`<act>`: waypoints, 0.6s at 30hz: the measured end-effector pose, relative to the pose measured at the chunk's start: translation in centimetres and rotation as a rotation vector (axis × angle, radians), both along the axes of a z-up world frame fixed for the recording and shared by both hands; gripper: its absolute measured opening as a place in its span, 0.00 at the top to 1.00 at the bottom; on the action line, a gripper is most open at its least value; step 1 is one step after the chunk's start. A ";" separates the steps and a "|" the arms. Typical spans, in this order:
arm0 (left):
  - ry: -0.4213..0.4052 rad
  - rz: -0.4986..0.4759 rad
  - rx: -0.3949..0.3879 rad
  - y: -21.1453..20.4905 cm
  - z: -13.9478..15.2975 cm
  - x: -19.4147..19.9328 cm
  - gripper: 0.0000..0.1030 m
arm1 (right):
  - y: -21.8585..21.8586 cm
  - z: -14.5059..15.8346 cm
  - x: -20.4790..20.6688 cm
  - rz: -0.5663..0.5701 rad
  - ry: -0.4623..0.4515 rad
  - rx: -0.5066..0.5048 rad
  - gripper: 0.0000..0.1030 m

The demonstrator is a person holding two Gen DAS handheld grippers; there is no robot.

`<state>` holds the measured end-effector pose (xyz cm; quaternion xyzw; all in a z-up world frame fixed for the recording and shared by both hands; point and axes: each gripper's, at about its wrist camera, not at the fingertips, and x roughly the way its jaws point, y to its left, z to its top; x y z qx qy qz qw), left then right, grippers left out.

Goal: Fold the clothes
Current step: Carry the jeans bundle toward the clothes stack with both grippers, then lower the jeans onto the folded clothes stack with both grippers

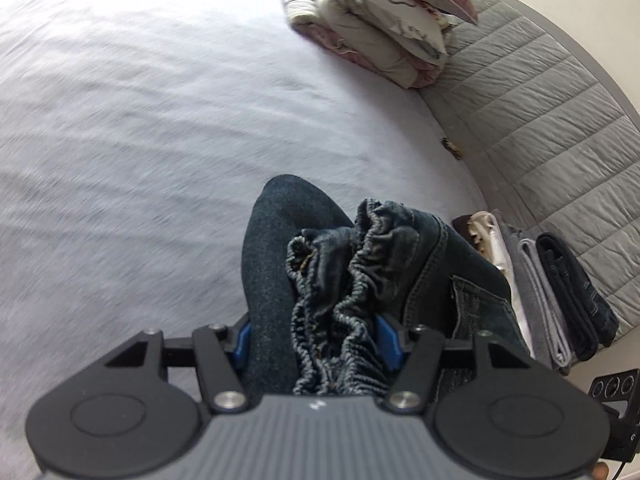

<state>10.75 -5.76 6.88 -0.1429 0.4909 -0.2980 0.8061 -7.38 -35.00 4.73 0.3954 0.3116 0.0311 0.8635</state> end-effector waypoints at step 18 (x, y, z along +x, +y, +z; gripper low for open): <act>-0.123 -0.311 -0.130 -25.8 12.5 3.6 0.41 | -17.2 13.0 -6.7 -0.378 -0.171 -0.156 0.67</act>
